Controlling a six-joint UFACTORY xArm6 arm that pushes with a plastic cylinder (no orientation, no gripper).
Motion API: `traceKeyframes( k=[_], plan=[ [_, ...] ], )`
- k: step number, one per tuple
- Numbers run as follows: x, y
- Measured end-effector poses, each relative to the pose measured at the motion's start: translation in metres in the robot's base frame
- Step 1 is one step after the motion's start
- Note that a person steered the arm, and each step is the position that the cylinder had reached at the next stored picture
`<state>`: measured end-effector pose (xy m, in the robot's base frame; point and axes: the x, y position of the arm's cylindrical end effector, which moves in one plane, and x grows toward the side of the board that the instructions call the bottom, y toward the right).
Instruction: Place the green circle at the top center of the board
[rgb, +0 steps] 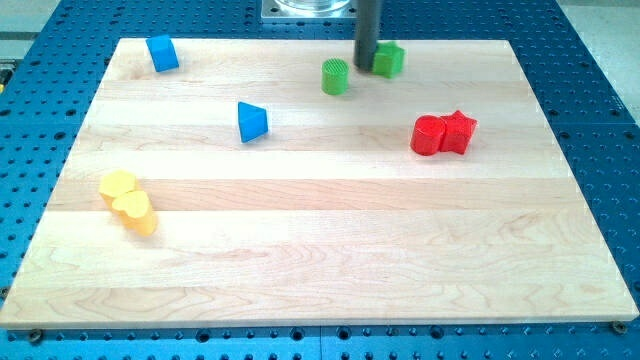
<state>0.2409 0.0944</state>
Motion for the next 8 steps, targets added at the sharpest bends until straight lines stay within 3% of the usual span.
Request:
traceKeyframes(
  k=[1, 3, 5, 6, 7, 8],
  plan=[
    [-0.031, 0.033],
    [-0.003, 0.064],
    [0.068, -0.044],
    [0.083, -0.111],
    [0.072, -0.144],
    [0.092, -0.112]
  ],
)
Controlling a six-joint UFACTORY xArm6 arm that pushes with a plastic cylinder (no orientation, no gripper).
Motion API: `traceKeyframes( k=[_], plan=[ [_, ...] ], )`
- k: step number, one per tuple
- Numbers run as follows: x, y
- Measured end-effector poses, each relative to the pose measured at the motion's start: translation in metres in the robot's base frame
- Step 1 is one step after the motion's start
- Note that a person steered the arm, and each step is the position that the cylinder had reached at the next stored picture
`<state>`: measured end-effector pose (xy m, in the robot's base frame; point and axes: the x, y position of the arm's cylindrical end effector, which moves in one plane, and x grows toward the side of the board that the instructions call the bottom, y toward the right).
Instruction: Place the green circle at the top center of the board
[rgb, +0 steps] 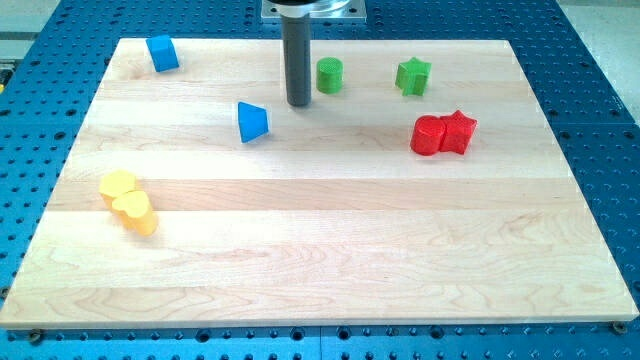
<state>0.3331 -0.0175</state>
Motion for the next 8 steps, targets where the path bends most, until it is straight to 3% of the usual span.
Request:
traceKeyframes(
  k=[1, 2, 6, 8],
  plan=[
    [-0.003, 0.018],
    [-0.047, 0.016],
    [-0.068, 0.108],
    [-0.103, 0.062]
  ],
)
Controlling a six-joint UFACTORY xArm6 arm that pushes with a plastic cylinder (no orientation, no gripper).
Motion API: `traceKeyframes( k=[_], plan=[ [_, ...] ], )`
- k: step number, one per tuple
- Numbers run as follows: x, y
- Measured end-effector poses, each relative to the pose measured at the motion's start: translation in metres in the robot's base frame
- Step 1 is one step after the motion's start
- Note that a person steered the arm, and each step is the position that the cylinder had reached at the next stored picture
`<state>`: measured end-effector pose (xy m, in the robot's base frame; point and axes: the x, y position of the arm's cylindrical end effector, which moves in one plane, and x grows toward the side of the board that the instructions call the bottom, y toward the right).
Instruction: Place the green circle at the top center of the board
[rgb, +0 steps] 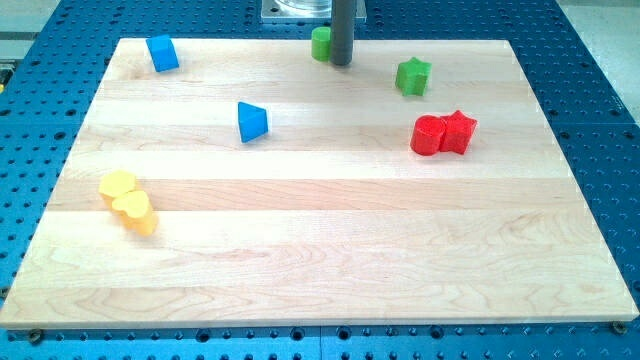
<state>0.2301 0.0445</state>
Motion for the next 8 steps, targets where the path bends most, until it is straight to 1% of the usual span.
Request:
traceKeyframes(
  k=[1, 2, 3, 4, 5, 6, 7, 8],
  plan=[
    [-0.034, 0.025],
    [-0.038, 0.002],
    [-0.030, -0.024],
    [0.047, -0.038],
    [0.044, -0.085],
    [-0.009, -0.102],
    [-0.034, -0.086],
    [-0.034, -0.058]
  ],
)
